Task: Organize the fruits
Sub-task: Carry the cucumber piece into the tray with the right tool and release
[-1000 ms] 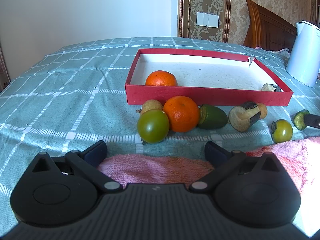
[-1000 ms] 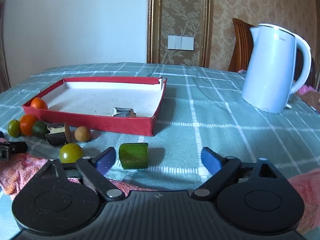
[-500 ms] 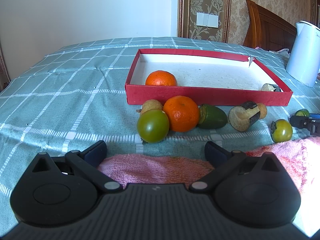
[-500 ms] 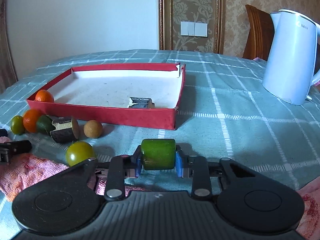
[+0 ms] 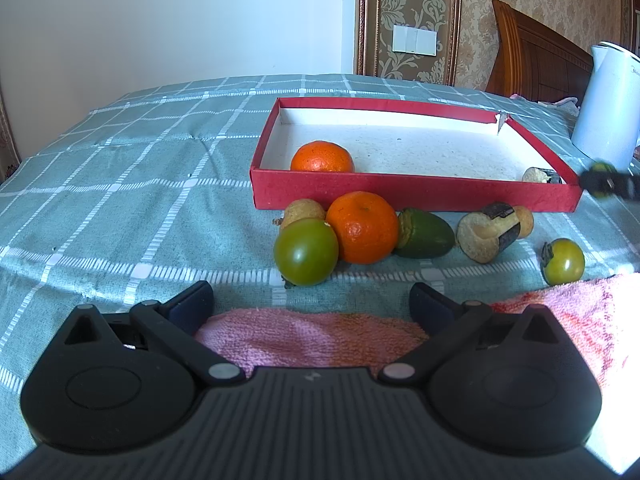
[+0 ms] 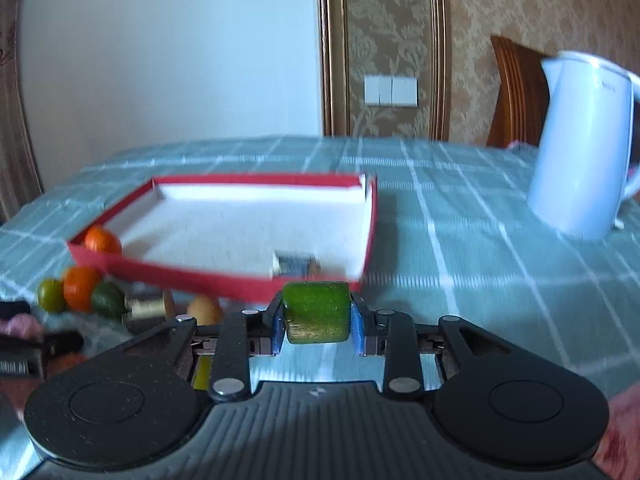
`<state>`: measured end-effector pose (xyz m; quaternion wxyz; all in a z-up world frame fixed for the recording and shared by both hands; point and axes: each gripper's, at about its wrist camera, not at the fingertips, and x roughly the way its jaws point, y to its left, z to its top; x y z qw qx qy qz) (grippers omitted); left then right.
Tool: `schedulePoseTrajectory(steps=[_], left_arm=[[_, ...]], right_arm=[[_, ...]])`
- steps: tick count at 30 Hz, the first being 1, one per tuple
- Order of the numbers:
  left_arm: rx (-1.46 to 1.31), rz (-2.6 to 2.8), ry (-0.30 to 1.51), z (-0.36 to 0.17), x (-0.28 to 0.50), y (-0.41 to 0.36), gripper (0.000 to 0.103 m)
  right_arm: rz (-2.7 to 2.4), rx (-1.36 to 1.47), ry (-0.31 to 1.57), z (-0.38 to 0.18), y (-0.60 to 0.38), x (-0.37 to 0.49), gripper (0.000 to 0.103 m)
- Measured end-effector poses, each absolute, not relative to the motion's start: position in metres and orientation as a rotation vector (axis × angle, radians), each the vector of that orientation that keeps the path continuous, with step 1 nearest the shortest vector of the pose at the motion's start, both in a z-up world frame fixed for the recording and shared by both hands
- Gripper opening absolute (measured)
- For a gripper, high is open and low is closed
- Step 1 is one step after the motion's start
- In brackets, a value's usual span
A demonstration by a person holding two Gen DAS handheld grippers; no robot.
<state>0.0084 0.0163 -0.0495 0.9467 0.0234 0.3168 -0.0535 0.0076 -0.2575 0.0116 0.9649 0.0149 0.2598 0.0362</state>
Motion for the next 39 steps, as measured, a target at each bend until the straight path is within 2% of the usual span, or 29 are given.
schedulePoseTrajectory(steps=[12, 24, 39], left_arm=[[0.047, -0.109, 0.645, -0.050, 0.008, 0.017, 0.103], [0.048, -0.109, 0.645, -0.050, 0.008, 0.017, 0.103], [0.048, -0.109, 0.644, -0.050, 0.009, 0.017, 0.103]], right_arm=[[0.039, 0.020, 0.546, 0.012, -0.249, 0.076, 0.031], [0.008, -0.006, 0.679, -0.009, -0.249, 0.138, 0.031], [0.000, -0.070, 0.679, -0.015, -0.237, 0.151, 0.031]])
